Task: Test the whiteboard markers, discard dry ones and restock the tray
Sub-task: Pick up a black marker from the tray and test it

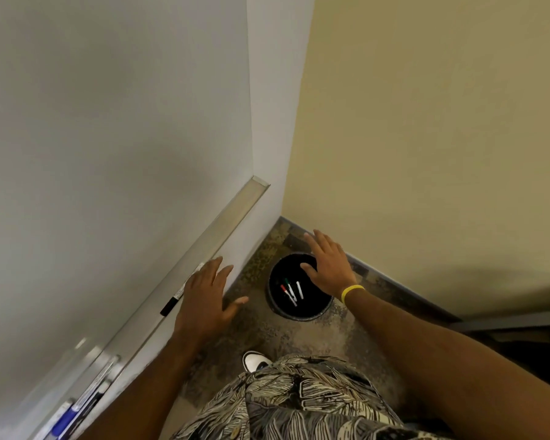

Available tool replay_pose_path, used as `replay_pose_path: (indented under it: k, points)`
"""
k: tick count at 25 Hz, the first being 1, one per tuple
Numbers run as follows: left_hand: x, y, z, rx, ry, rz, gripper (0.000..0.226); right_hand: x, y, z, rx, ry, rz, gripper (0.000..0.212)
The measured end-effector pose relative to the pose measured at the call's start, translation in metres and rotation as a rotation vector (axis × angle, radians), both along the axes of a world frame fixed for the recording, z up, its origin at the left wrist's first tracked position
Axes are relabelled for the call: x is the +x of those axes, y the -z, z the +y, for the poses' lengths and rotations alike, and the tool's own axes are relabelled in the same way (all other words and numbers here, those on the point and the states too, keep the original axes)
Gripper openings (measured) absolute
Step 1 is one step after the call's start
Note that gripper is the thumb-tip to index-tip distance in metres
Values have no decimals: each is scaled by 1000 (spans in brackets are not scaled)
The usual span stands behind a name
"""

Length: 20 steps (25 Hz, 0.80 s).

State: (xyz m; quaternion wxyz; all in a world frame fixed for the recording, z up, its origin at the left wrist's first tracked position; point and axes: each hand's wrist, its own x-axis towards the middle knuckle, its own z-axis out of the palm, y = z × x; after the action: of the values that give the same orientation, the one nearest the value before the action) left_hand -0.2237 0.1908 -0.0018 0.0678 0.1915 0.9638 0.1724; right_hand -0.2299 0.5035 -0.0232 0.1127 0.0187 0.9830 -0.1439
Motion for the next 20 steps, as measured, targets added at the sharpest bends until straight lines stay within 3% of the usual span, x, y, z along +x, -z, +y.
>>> replay_pose_path:
  k: [8, 20]
  points:
    - [38, 4, -57, -225, -159, -25, 103, 17, -2, -72, 36, -219, -9, 85]
    - [118, 11, -141, -255, -442, -120, 100, 16, -17, -202, -17, -562, -30, 82]
